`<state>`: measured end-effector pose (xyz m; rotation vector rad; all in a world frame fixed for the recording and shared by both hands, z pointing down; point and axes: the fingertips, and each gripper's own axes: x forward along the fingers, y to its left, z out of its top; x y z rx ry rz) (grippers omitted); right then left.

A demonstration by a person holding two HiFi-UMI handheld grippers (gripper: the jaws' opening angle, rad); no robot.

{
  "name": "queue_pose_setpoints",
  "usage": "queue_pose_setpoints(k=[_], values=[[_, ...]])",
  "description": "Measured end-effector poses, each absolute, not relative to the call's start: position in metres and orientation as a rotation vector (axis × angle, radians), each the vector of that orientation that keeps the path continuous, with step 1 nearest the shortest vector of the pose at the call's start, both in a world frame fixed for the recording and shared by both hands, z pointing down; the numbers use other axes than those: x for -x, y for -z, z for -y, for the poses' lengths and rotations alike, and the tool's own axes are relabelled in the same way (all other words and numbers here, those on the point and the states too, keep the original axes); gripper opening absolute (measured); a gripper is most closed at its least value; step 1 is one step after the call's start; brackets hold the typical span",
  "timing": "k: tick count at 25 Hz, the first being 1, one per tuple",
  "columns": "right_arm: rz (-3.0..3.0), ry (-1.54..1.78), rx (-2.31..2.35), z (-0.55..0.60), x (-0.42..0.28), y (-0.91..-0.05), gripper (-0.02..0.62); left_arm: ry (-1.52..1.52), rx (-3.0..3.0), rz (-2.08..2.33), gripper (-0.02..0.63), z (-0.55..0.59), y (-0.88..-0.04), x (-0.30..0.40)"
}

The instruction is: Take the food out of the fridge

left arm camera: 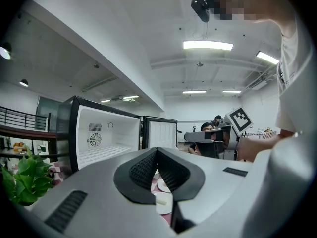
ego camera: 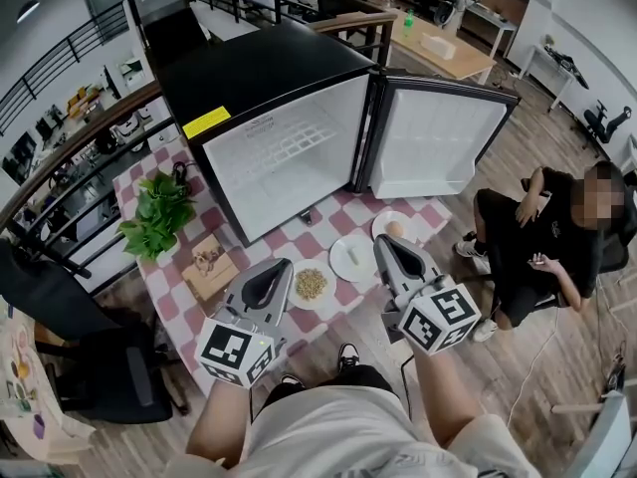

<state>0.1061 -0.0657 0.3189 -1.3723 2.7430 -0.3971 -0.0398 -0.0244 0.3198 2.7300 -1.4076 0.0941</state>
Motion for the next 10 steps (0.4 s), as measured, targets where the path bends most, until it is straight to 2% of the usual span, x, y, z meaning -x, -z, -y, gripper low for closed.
queue_pose_setpoints(k=[10], values=[[-2.760,0.395,1.362,0.0624,-0.1051,-0.3197,0.021,-0.093,-2.738,1.397,0.002,0.0230,-0.3198,0.0367]])
